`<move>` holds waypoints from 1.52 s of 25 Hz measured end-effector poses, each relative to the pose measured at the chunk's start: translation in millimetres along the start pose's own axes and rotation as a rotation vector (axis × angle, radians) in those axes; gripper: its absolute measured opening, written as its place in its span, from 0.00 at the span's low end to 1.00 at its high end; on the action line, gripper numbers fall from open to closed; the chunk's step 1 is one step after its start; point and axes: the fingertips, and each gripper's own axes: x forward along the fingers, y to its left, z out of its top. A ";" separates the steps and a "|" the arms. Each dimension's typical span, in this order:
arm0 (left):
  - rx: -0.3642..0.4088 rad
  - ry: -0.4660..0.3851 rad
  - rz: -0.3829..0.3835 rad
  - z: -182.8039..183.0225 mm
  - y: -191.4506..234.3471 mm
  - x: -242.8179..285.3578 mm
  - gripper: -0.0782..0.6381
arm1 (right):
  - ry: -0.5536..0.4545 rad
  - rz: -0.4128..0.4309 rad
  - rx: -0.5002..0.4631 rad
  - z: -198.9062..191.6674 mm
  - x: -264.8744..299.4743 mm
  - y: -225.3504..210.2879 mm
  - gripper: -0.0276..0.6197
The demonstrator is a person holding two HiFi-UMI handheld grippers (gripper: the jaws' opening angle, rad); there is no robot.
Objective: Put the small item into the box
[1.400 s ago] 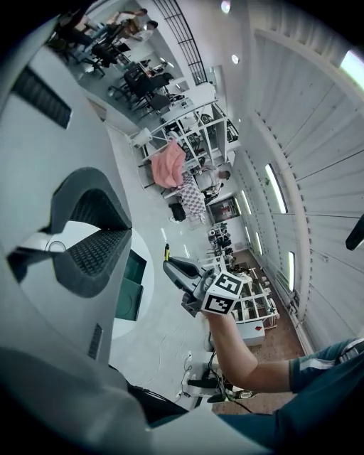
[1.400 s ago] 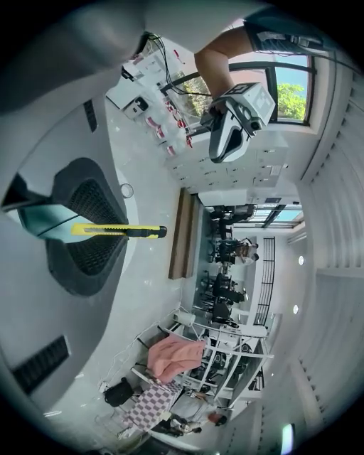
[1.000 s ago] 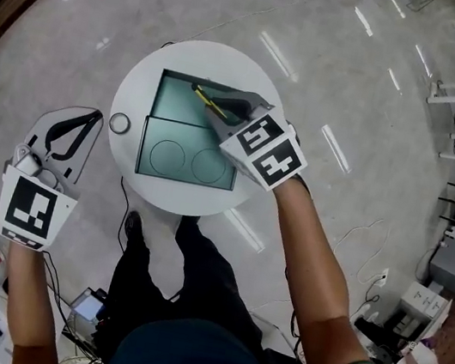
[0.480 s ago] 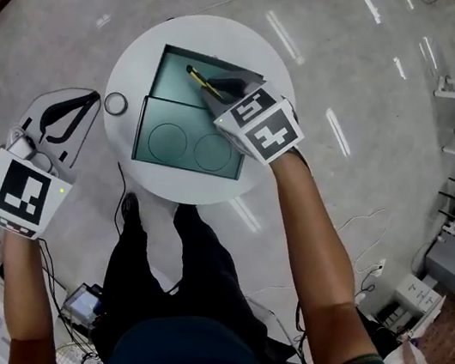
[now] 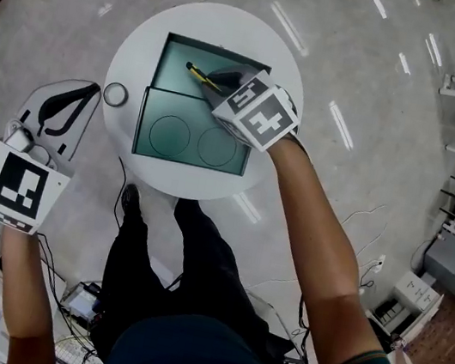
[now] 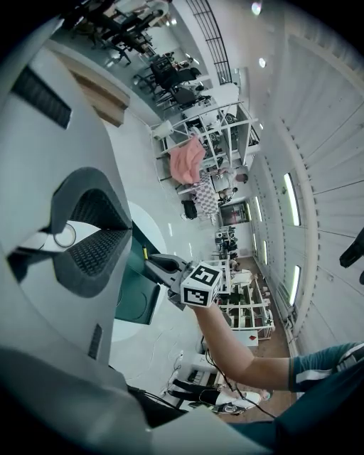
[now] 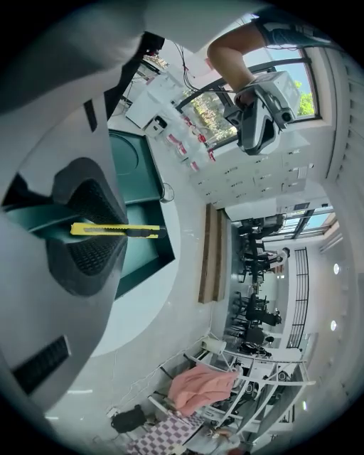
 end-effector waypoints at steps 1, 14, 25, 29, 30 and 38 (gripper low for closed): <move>0.002 0.001 0.001 -0.2 0.3 0.6 0.13 | 0.009 0.002 -0.001 -2.3 1.7 -0.6 0.14; 0.017 0.003 0.008 -4.4 -0.6 -6.2 0.13 | 0.093 0.010 -0.004 -28.2 20.9 0.1 0.14; 0.055 -0.006 0.019 3.4 -3.4 -23.7 0.13 | 0.104 -0.025 -0.010 -30.3 11.7 0.4 0.14; 0.073 -0.017 0.026 16.1 -6.1 -45.8 0.13 | 0.099 -0.054 -0.019 -17.8 -10.1 8.2 0.14; 0.082 -0.018 0.030 17.7 -6.1 -51.6 0.13 | 0.094 -0.061 -0.022 -13.8 -15.3 11.1 0.14; 0.070 -0.081 0.021 44.4 -7.3 -94.1 0.13 | 0.017 -0.126 -0.035 30.2 -65.2 31.6 0.14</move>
